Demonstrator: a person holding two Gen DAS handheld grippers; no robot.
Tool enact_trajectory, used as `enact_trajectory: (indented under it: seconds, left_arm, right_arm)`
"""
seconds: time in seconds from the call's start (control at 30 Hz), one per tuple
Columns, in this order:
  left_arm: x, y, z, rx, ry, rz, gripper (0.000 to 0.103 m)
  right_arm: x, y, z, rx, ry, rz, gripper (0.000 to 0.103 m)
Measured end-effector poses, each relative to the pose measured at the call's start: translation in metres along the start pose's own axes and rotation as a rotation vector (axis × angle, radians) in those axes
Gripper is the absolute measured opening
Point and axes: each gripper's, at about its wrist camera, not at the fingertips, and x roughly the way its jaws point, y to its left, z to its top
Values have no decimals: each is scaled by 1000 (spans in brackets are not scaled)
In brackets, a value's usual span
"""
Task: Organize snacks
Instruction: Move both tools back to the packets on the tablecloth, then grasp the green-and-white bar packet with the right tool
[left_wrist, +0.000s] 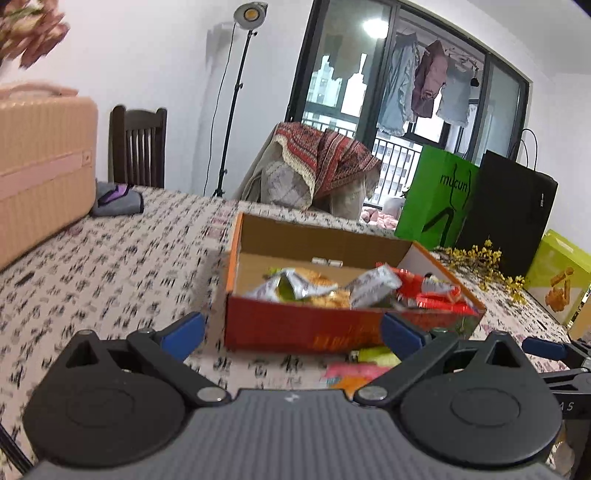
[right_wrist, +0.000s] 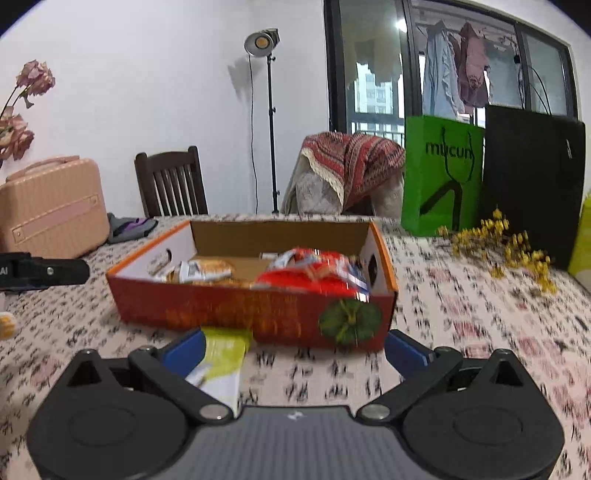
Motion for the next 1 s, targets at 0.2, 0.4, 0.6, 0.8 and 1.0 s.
enact_trajectory:
  seconds: [0.2,0.4,0.6,0.8,1.0]
  left_arm:
    - [-12,9,-15,-2,19,3,103]
    - [-17,12,-25,-7,38,0,103]
    - [-19,14,-29,-11,44,-7,103]
    - [-19,21,-32,-23,51,-2,103]
    - [-18,27,-32,-40,54,-5,103]
  right_arm:
    - [-8,-3,-22,30,39,-4,103]
    - [-10,2,-35,20,84,0,103]
    - [2,16,-36,-9,126,4,103]
    - [20,31,-35,-30,169,32,103]
    - [42,40,-28,-58,207,4,103]
